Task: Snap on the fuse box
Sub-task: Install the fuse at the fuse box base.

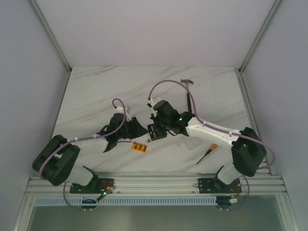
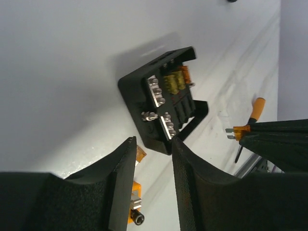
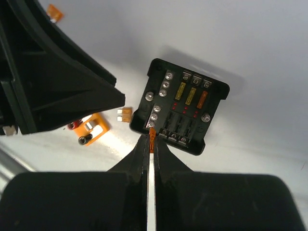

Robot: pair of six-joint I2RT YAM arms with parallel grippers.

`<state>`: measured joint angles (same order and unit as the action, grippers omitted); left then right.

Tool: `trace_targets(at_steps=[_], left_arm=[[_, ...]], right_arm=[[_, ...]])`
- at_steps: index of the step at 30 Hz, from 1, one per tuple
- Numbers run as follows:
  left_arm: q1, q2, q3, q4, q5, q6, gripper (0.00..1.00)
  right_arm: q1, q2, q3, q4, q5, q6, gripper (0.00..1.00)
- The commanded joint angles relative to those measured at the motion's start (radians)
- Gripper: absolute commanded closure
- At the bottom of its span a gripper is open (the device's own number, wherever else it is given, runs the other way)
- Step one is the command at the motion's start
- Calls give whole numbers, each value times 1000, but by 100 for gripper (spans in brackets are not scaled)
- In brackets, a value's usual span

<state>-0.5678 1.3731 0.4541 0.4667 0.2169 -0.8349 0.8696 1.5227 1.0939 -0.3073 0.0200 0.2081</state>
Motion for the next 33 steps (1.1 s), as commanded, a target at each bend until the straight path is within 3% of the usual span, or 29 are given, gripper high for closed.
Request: trace_targets(at_steps=[1, 33], left_arm=[[7, 95, 49, 67, 64, -67, 56], [6, 289, 121, -18, 37, -108, 62]], right_arm=[[25, 63, -14, 44, 172, 101, 100], [73, 234, 8, 37, 303, 177, 100]])
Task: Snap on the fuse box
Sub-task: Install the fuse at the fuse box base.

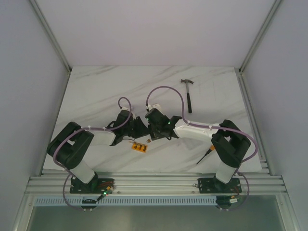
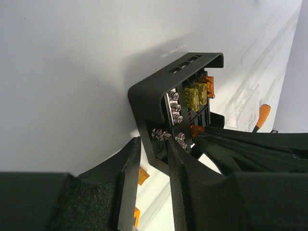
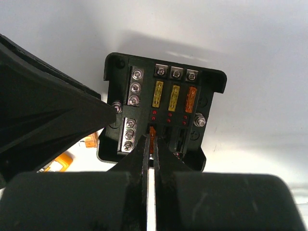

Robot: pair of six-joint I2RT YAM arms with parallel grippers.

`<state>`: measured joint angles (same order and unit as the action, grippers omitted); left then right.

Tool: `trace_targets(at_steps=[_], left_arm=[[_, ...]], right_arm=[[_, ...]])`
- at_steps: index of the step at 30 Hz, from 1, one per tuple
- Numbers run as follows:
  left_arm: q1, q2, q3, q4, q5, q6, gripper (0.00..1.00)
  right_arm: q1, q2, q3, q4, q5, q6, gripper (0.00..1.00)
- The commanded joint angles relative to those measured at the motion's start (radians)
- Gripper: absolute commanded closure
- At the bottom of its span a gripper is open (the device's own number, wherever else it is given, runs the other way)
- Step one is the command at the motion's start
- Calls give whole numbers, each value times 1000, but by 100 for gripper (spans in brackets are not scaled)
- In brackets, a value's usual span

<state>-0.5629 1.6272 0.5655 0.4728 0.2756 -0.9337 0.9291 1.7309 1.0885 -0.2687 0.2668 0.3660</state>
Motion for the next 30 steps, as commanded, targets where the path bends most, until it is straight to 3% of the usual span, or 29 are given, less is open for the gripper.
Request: trace_targets(at_steps=[1, 9, 20, 30], left_arm=[[0, 39, 9, -25, -24, -9, 63], [-13, 60, -9, -10, -37, -34, 68], [-19, 13, -33, -24, -70, -49, 68], [-22, -11, -42, -31, -81, -52, 68]], right_arm=[[15, 27, 13, 0, 65, 20, 100], [30, 55, 14, -15, 71, 22, 99], [30, 33, 45, -68, 48, 45, 70], [19, 14, 128, -136, 37, 52, 60]])
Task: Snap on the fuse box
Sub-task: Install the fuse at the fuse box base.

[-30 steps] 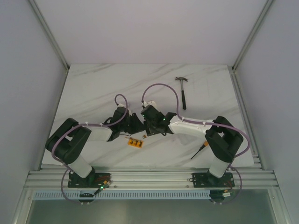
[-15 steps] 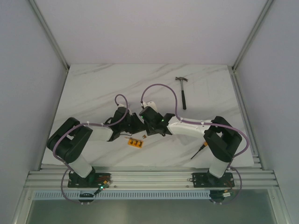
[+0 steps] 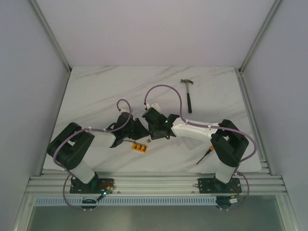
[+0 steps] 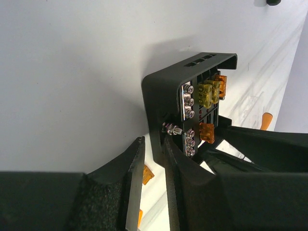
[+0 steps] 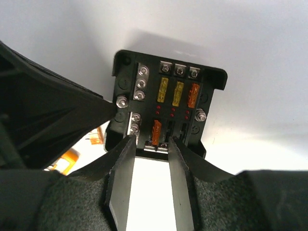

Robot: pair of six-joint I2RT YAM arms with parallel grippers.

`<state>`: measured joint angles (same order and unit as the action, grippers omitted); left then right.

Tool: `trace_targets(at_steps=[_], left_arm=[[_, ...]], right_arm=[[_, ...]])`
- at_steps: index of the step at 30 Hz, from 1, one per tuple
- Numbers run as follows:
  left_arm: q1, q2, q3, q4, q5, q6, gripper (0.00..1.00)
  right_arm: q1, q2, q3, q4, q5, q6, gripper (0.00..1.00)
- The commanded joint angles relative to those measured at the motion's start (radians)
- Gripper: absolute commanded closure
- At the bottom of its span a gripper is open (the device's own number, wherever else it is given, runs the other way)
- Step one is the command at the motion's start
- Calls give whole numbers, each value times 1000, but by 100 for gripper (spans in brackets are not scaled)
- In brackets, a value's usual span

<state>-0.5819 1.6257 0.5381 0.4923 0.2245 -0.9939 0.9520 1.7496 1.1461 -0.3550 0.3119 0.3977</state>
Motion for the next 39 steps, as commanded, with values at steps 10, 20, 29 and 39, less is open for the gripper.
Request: trace_targets(at_steps=[10, 20, 29, 39], left_arm=[[-4, 2, -8, -48, -18, 9, 67], [-7, 20, -7, -31, -6, 5, 67], [-9, 22, -6, -31, -6, 3, 67], [-10, 27, -5, -29, -3, 2, 67]], right_arm=[[-62, 67, 141, -152, -117, 50, 67], [-72, 100, 159, -173, -140, 49, 82], [-71, 104, 187, -188, -147, 49, 69], [-80, 105, 189, -193, -123, 62, 73]])
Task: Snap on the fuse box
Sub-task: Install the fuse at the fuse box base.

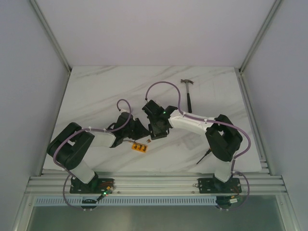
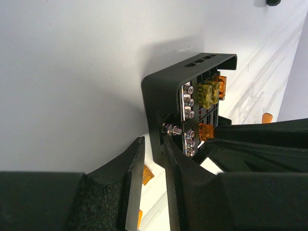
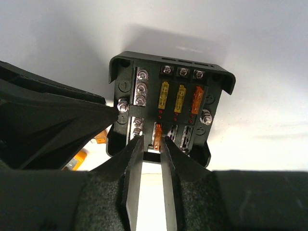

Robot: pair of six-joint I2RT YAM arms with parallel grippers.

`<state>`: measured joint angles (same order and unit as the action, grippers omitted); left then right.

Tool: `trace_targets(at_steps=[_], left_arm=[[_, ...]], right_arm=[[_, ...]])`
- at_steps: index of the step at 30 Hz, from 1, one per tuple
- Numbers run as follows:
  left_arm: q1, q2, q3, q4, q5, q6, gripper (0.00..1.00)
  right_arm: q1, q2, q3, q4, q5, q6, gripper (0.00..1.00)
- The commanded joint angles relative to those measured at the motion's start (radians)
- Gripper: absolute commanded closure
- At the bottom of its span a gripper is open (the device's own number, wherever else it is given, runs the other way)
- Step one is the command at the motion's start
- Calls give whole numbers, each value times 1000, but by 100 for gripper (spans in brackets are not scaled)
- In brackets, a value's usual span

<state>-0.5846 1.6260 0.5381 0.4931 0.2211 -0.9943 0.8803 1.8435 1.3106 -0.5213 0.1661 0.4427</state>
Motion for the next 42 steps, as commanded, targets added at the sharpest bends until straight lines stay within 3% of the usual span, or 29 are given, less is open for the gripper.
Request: trace_targets(at_steps=[1, 13, 28, 42], left_arm=[[-8, 28, -5, -29, 0, 1, 67], [-9, 28, -6, -30, 0, -1, 68], [-14, 28, -8, -35, -8, -7, 68], [-17, 28, -9, -35, -9, -7, 69]], right_arm=[[-10, 12, 24, -28, 22, 17, 75], [-9, 48, 2, -48, 0, 11, 100], [0, 44, -79, -75, 35, -54, 100], [23, 147, -60, -77, -51, -114, 100]])
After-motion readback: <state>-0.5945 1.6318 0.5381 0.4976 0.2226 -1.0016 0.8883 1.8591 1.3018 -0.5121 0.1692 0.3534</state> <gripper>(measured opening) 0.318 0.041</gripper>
